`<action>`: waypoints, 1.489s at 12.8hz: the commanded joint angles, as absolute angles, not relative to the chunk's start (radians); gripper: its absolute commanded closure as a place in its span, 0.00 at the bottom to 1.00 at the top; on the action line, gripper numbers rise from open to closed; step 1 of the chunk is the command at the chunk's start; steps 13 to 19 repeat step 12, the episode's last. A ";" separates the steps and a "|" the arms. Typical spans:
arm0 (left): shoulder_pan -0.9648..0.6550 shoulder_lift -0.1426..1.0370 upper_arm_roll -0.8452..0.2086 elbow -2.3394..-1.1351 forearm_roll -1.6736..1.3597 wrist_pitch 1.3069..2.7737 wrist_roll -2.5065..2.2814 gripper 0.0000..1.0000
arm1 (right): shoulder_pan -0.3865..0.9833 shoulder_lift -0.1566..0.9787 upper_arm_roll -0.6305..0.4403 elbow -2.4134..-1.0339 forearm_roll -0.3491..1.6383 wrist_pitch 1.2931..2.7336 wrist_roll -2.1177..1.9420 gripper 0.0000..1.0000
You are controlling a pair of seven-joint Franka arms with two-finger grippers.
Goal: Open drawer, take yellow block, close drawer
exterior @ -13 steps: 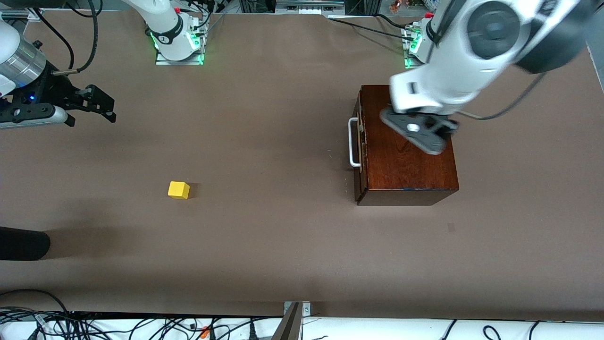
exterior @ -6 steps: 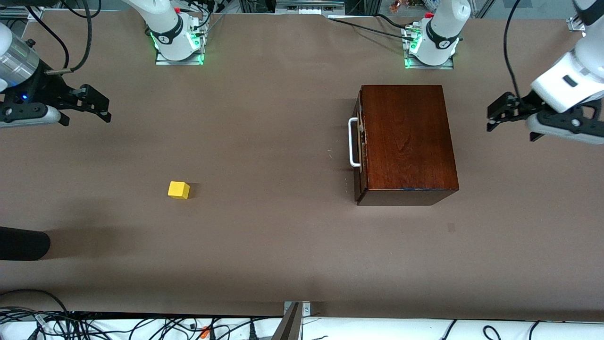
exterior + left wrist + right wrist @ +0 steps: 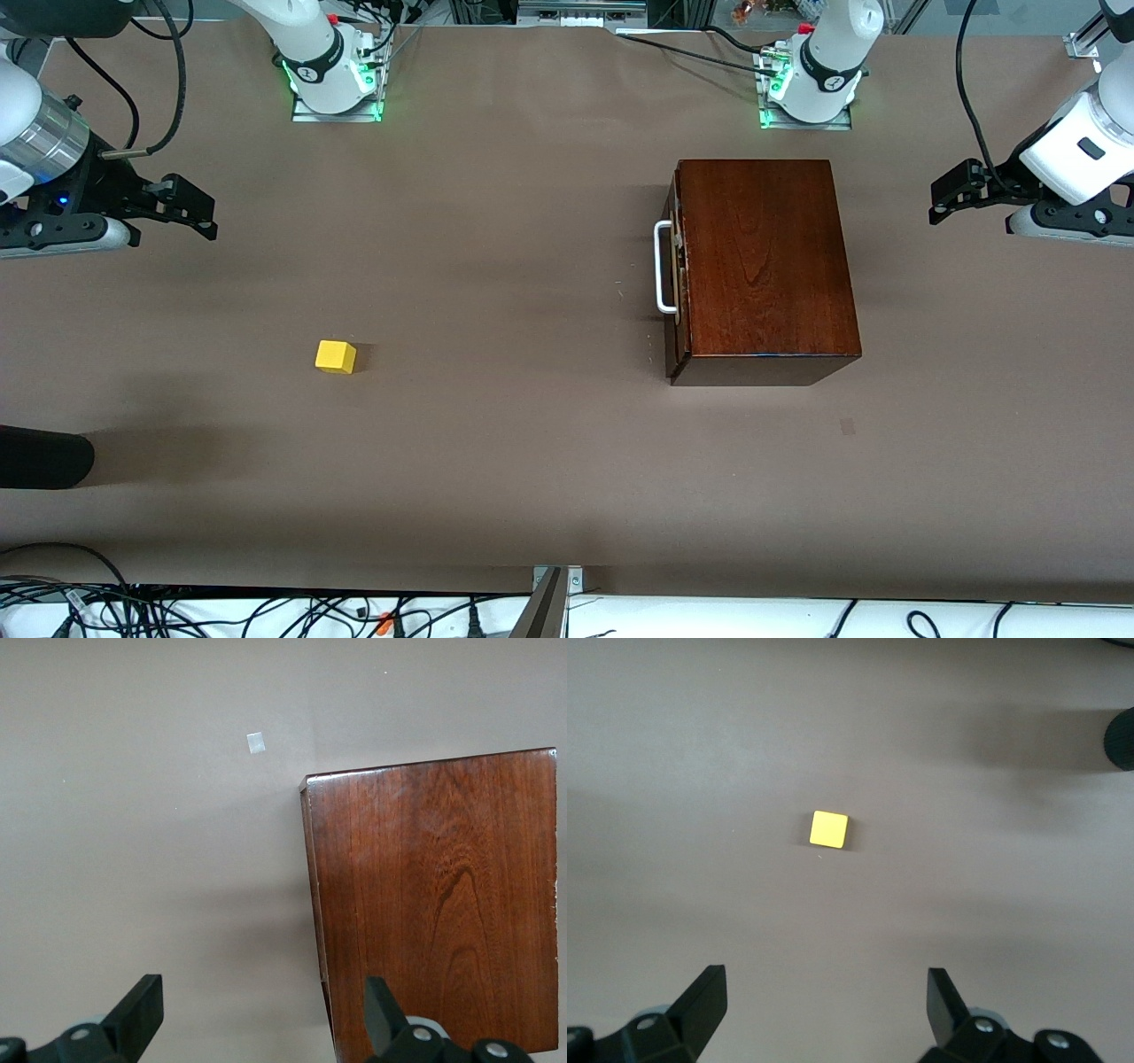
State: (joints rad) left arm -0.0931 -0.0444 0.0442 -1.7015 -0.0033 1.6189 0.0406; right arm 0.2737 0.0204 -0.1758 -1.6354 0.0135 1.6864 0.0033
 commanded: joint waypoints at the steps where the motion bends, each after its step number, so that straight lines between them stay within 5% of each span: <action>1: -0.087 -0.038 0.023 -1.669 0.031 1.578 0.000 0.00 | 0.255 0.029 -0.167 -1.612 0.003 1.672 -0.006 0.00; 19: -0.089 -0.031 0.025 -1.664 0.015 1.572 -0.009 0.00 | 0.255 0.032 -0.173 -1.611 0.005 1.678 -0.006 0.00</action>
